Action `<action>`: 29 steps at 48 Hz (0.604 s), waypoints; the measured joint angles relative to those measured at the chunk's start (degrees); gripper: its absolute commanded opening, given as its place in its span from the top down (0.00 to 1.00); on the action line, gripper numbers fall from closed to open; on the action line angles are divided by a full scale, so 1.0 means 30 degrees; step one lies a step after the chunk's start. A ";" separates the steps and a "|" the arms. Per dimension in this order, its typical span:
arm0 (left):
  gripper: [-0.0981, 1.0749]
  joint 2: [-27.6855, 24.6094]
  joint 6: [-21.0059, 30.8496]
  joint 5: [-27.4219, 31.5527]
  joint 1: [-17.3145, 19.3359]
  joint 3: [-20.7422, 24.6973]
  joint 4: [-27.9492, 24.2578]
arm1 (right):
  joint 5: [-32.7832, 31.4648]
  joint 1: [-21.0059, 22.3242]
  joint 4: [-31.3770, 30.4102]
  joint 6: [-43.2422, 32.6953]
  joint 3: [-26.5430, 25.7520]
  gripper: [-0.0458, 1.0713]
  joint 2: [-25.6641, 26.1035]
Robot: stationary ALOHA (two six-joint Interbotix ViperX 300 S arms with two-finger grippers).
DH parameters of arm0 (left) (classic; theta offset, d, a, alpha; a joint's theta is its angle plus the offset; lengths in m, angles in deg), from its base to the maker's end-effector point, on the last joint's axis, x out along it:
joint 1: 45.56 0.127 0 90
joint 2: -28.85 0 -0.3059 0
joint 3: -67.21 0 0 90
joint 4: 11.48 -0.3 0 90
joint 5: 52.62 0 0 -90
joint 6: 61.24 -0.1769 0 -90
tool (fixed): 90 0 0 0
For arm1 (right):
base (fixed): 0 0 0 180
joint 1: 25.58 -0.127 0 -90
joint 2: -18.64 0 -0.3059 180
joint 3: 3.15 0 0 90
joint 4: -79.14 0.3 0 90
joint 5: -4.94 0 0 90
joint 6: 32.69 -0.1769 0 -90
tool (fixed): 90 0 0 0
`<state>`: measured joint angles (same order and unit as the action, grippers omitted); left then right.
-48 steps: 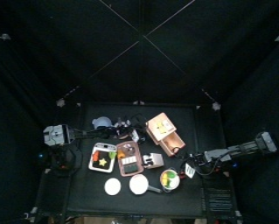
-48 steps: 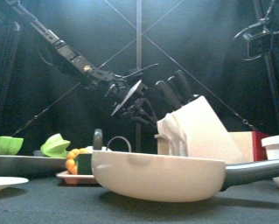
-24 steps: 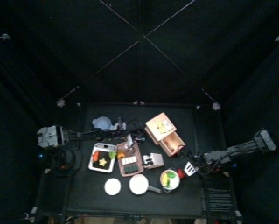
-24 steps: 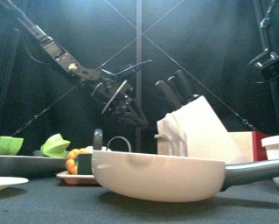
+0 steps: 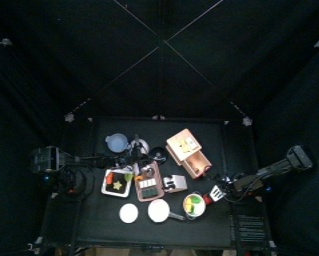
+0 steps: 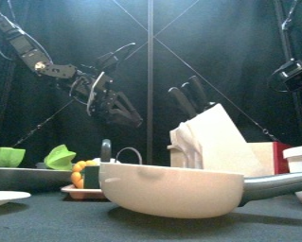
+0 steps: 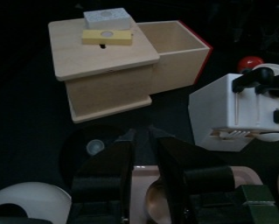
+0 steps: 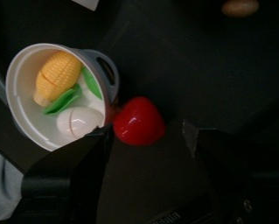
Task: Drop apple outside drawer
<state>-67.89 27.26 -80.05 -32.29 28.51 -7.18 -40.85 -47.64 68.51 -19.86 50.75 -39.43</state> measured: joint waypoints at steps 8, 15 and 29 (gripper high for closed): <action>0.37 -0.0029 0.0029 -0.1025 0.0000 -0.0205 0.0000 | -0.0352 0.0293 -0.1084 -0.0029 0.0088 0.09 0.0000; 0.37 -0.0176 0.0029 -0.1318 0.0088 -0.0059 0.0059 | -0.0410 0.1201 -0.2637 -0.0059 0.0117 0.10 0.0088; 0.40 -0.1143 0.0059 -0.1816 0.0791 0.0879 0.1582 | -0.0029 0.3545 -0.4893 -0.0029 0.0469 0.10 -0.0059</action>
<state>-71.32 27.44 -85.49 -29.92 31.15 -2.43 -40.94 -37.01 53.83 -19.95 52.16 -39.61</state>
